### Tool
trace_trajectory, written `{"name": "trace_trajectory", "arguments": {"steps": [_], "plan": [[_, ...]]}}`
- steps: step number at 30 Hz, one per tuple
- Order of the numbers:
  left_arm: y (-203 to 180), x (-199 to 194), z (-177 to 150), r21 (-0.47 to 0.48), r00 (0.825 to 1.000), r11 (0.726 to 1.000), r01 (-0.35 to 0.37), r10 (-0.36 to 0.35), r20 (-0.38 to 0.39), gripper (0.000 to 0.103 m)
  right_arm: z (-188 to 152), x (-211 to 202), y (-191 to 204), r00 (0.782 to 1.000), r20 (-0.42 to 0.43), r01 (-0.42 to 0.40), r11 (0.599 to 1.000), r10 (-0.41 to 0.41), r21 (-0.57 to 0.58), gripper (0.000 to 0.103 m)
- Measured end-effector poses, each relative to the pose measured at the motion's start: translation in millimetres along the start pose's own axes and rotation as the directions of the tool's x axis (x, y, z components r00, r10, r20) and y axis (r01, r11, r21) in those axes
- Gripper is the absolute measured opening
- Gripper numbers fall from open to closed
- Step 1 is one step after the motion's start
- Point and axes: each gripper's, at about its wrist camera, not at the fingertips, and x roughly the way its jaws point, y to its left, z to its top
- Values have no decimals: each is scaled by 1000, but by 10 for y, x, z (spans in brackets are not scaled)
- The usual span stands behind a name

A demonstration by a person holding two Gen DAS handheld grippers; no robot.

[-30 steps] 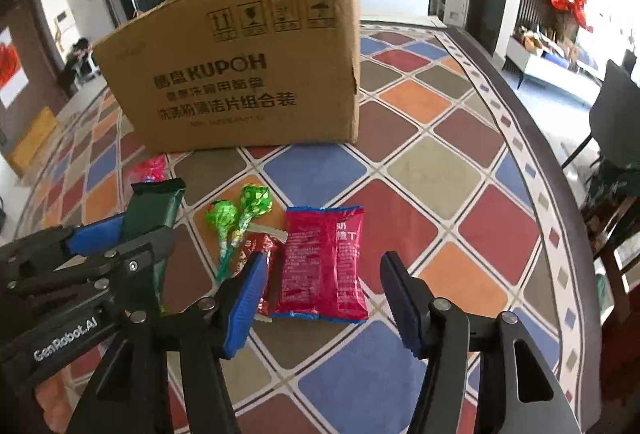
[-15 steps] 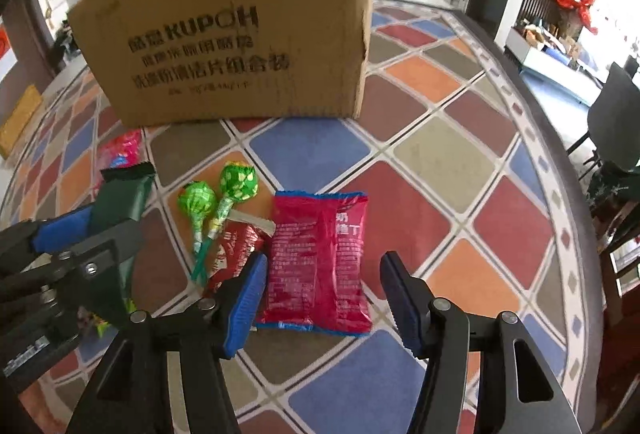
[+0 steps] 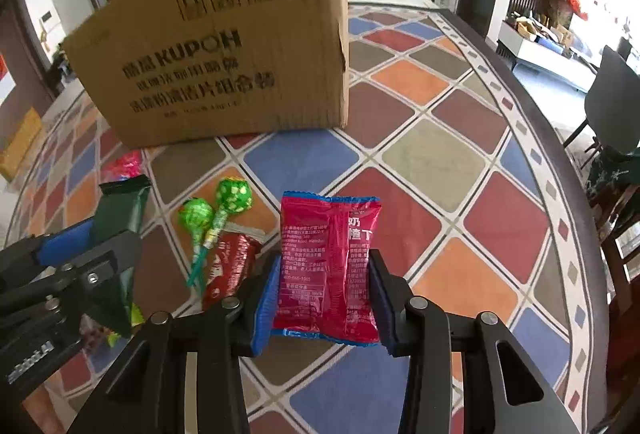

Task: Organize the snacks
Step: 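Lift both bags and carry them over the open KUPOH box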

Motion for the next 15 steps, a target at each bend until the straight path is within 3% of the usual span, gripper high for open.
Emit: {"name": "trace_trajectory", "arguments": {"steps": [15], "plan": [[26,-535,358,24,991,1000,0,-4,132,43,361,-592,135,982,178,-60,998,64,-28,42]]}}
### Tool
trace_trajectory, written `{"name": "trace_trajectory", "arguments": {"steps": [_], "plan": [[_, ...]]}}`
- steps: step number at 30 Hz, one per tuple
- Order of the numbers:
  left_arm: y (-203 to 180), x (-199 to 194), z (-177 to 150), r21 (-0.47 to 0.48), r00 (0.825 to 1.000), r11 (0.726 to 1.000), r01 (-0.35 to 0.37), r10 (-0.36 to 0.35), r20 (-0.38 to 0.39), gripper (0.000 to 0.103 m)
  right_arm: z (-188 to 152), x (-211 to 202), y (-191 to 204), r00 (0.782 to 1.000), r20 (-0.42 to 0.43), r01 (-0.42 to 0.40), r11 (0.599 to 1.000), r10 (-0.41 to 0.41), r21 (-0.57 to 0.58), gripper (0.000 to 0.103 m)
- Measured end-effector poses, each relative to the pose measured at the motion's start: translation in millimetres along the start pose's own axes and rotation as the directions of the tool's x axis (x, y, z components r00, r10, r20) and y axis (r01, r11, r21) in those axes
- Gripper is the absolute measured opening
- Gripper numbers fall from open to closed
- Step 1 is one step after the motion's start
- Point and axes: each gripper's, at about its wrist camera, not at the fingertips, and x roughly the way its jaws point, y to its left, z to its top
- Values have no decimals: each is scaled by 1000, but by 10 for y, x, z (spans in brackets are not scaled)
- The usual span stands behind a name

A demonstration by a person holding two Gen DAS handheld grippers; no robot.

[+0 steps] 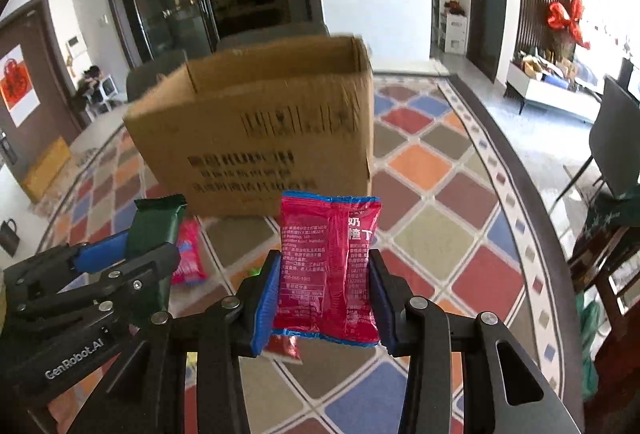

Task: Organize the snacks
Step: 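Lift both bags and carry them over the open KUPOH box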

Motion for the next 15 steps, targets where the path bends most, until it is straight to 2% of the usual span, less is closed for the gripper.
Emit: {"name": "trace_trajectory", "arguments": {"steps": [7,15], "plan": [[70,-192,339,20,997,999,-31,30,74,43,311,-114,97,997,72,-26,1000,27,-18,42],[194,-300,649,28,992,998,-54,50,114,43,647,-191,240,991,132,-28,998,35,-59,42]]}}
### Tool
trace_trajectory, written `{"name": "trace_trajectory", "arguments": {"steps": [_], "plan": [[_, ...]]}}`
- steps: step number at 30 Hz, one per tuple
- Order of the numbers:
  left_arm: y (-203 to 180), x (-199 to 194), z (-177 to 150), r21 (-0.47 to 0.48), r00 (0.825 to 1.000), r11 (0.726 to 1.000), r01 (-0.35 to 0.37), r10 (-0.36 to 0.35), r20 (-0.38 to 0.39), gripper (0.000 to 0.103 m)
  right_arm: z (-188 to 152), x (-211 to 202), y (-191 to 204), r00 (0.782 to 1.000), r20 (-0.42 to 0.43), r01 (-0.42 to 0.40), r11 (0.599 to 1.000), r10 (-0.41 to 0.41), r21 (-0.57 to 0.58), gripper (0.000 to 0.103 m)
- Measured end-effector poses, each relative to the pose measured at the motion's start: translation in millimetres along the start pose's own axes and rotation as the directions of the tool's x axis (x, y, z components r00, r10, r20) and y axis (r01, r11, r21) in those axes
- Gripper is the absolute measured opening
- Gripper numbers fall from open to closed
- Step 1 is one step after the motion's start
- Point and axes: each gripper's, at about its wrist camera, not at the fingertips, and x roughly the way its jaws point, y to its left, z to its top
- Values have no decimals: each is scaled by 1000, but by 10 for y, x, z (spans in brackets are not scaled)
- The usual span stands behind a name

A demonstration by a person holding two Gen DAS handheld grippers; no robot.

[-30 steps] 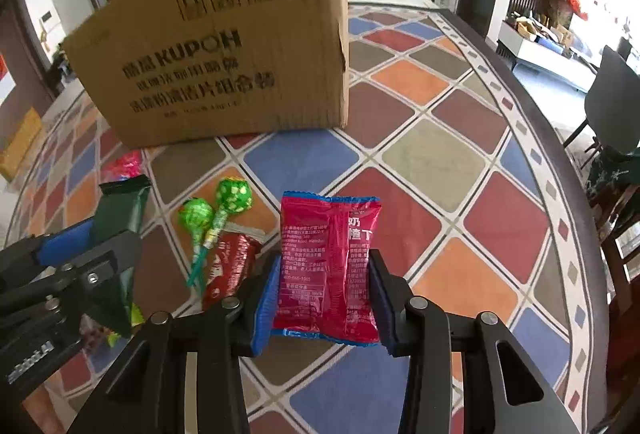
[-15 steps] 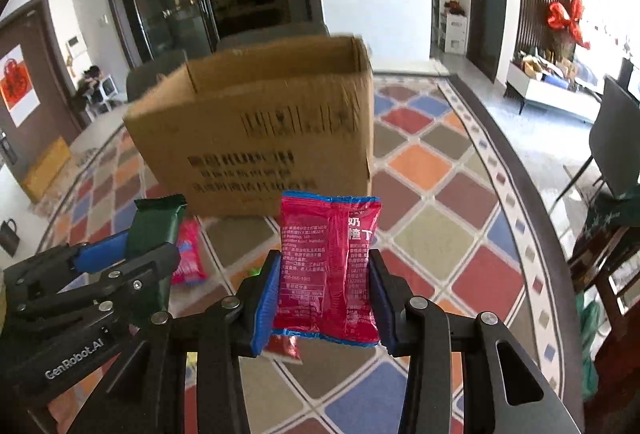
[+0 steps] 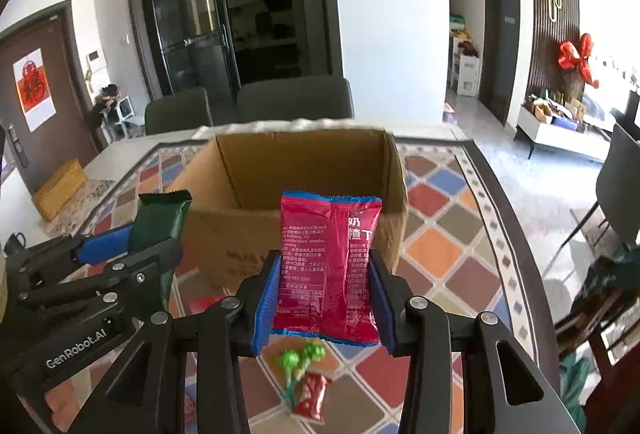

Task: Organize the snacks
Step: 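Lift both bags and carry them over the open KUPOH box, then open both tools to drop the bags into the box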

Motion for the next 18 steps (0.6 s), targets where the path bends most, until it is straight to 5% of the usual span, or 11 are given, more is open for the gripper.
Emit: {"name": "trace_trajectory", "arguments": {"steps": [18], "plan": [[212,392,534,39,999,999,-23,24,-31,43,548,404,71,999,-37,-17,999,15,-40,42]]}}
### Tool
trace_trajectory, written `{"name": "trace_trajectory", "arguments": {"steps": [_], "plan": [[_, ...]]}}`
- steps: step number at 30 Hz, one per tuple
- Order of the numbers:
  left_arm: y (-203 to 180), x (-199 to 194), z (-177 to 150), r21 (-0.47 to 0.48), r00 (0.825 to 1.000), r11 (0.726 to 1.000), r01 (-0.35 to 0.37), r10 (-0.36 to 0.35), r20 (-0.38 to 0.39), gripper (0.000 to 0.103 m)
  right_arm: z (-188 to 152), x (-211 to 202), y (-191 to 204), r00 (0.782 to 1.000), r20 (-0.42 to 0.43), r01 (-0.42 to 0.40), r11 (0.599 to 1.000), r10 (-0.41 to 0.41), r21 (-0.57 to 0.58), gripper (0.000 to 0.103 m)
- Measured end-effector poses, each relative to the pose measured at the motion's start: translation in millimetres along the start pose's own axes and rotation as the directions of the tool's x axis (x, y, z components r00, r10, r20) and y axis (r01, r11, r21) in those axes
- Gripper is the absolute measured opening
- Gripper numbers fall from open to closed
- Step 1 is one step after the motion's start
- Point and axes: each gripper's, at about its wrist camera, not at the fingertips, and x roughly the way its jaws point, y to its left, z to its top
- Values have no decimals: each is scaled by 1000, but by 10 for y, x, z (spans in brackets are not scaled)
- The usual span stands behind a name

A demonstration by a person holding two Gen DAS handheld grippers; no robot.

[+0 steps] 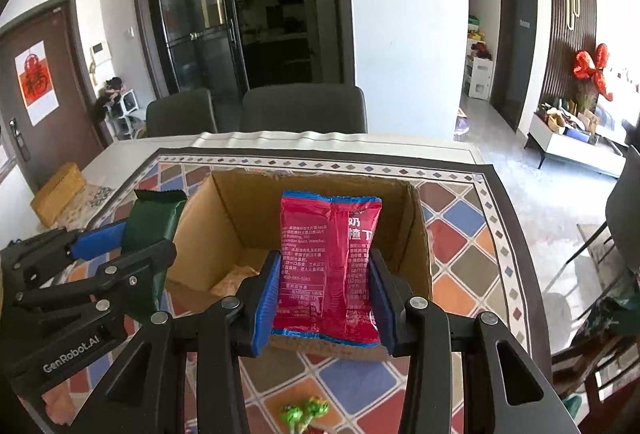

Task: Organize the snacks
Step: 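Open both tools to drop the bags into the box, then move both open tools back to the remaining snacks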

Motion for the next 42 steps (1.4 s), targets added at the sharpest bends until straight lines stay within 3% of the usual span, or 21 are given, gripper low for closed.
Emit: {"name": "trace_trajectory", "arguments": {"steps": [11,16,30,42], "plan": [[54,312,183,18,999,1000,-21,22,-43,44,150,314,-44,999,-54,10,1000,-9,16,43],[65,246,176,12,999,999,-42,42,-26,56,161,310,-50,998,-48,41,999,-41,14,50],[-157,-206,-236,49,1000,999,8,-9,23,56,-148,-218,-33,1000,11,11,1000,-11,4,51],[-325,-328,-774,74,999,997,38,-36,-26,56,-612,-379,-105,999,-26,-20,999,21,40,51]]}}
